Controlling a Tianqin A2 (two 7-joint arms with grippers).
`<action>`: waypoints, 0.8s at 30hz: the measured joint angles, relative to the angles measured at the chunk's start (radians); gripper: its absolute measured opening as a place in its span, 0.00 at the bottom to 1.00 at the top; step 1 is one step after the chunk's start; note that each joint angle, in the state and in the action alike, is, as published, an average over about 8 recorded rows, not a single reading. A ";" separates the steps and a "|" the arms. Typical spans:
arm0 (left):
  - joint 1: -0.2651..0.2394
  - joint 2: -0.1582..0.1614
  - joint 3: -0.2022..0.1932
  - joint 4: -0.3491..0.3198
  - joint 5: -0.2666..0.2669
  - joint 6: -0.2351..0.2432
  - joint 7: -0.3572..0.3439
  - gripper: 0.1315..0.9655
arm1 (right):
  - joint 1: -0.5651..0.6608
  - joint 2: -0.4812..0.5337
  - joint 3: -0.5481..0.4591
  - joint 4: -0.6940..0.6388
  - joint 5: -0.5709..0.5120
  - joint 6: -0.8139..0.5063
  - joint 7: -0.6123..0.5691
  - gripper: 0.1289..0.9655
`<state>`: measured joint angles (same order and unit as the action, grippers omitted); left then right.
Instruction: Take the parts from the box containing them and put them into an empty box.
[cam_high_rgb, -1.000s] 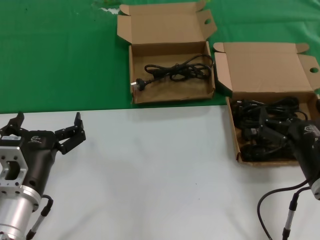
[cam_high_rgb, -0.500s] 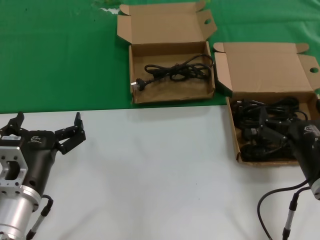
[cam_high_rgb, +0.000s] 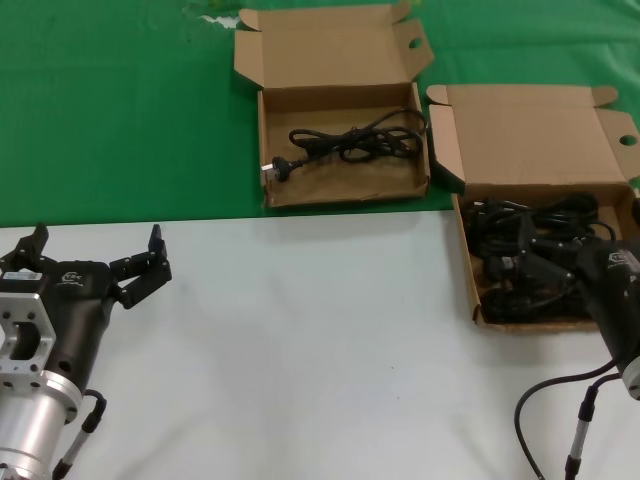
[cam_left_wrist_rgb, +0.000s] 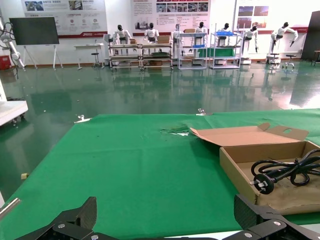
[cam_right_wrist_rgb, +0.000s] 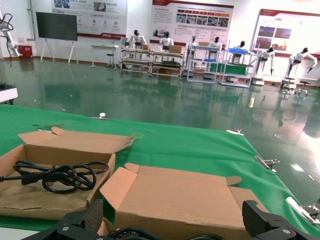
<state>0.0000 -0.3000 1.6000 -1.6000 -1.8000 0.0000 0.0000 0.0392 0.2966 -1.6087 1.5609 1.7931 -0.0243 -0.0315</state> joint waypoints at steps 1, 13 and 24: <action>0.000 0.000 0.000 0.000 0.000 0.000 0.000 1.00 | 0.000 0.000 0.000 0.000 0.000 0.000 0.000 1.00; 0.000 0.000 0.000 0.000 0.000 0.000 0.000 1.00 | 0.000 0.000 0.000 0.000 0.000 0.000 0.000 1.00; 0.000 0.000 0.000 0.000 0.000 0.000 0.000 1.00 | 0.000 0.000 0.000 0.000 0.000 0.000 0.000 1.00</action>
<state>0.0000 -0.3000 1.6000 -1.6000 -1.8000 0.0000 0.0001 0.0392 0.2966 -1.6087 1.5609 1.7931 -0.0243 -0.0315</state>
